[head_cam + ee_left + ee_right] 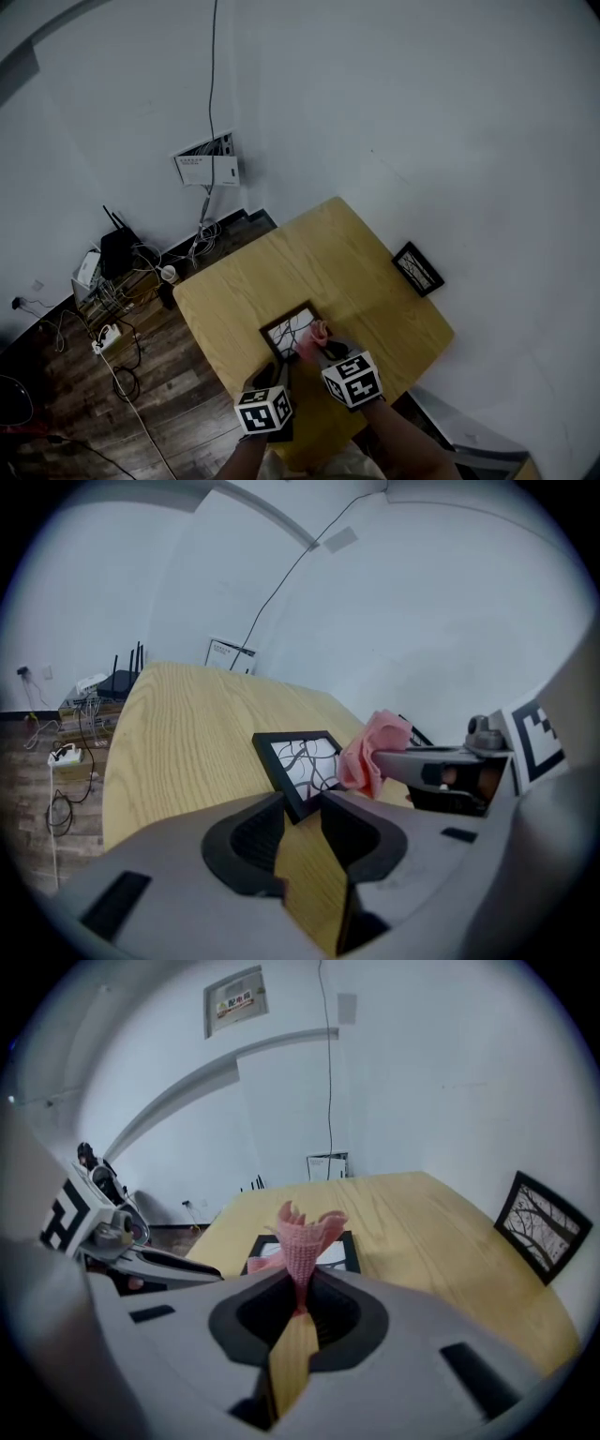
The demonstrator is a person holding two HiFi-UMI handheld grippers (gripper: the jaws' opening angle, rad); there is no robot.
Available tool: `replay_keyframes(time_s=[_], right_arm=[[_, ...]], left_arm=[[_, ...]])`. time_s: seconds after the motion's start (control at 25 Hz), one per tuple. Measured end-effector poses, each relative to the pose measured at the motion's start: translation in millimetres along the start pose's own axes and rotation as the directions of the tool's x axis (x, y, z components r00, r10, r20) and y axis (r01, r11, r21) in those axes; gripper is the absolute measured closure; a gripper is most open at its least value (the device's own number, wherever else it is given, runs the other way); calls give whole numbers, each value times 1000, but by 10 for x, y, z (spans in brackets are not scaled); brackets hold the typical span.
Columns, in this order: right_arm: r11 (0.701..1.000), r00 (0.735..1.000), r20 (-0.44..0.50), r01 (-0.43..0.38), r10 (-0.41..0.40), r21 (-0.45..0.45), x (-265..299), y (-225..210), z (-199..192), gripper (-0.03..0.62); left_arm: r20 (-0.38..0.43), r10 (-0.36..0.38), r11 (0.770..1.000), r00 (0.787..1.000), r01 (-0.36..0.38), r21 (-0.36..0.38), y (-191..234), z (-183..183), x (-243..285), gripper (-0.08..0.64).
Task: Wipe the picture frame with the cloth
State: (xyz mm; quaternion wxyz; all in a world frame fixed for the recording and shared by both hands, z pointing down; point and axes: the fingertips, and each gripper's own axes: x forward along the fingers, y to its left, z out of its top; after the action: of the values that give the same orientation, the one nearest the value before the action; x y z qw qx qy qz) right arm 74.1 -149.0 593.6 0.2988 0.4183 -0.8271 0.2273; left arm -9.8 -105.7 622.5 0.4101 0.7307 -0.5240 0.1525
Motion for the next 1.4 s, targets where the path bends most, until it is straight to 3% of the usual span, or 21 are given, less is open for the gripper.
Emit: replay_keyframes(time_s=[0.4,0.64,1.0,1.4], right_arm=[[986,978,209,-17,-19,165,-681,515,98,574],[986,970,245,-40,-1,162,-958,879,29,574],[985,934,353,-8,-54,174,-1340,1185,62,574],[982,916,395,-2,-74,189,-1662,1382,10,574]], left_arm=[[95,-54,998,994,53,19,-138,134,-631,505],[141,-88,996,986,87,12,-171,165,-1005,545],[135,-140,989,981,131,73,-245,105,-1453,557],[136,-167,982,977,152,113,-228,1,-1785,557]])
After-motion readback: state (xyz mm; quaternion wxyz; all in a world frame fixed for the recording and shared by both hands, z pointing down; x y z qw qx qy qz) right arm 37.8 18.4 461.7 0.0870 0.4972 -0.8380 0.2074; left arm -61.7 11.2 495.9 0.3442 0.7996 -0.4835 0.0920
